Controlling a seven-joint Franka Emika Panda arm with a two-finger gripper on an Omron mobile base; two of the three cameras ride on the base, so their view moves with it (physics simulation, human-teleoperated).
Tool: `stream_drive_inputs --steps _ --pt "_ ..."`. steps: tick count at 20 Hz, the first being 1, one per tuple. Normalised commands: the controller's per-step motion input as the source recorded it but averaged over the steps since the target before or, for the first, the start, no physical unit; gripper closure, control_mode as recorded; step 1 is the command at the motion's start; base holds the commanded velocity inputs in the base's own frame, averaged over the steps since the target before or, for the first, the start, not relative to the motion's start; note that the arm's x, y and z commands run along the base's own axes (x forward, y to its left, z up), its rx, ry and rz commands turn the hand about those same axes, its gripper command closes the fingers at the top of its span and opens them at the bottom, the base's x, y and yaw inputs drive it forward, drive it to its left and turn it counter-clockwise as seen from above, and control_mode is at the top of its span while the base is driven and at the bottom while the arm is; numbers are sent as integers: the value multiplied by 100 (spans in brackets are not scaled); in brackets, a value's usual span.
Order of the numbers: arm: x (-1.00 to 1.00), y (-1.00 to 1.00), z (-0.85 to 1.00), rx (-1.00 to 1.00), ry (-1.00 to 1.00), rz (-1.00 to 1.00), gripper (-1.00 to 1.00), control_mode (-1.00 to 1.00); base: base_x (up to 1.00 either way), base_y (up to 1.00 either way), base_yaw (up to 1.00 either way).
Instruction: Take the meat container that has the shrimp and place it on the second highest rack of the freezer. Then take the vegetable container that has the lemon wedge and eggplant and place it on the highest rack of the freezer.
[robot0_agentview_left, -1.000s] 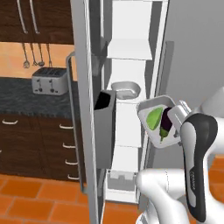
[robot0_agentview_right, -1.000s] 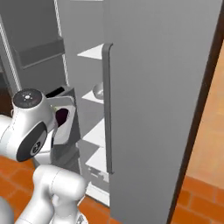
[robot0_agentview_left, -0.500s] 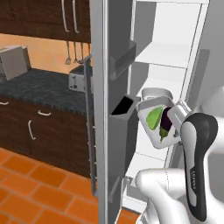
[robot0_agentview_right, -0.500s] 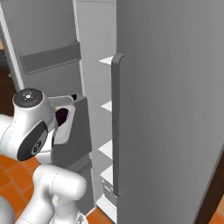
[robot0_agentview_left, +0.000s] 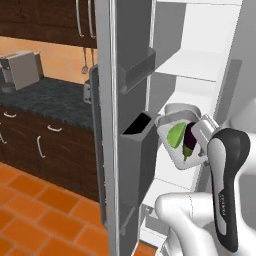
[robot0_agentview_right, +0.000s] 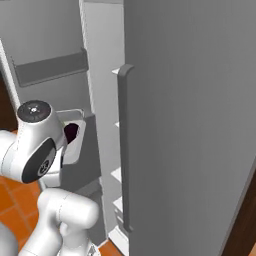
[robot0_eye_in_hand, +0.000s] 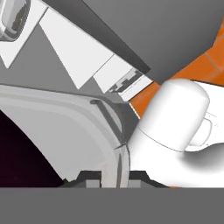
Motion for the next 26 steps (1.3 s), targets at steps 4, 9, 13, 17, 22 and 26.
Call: stream_drive_inputs --steps 4,9,13,17,22,26 --pt "0 0 0 0 0 0 100 100 30 -32 3" --pt "0 0 0 0 0 0 100 100 21 -11 0" --pt "4 10 82 0 -31 -10 100 -100 0 0 0" --pt "38 11 100 0 -29 -27 100 -100 0 0 0" --pt "80 -14 77 1 -15 -31 100 -100 0 0 0" --pt "100 -30 11 8 0 -25 100 -100 0 0 0"
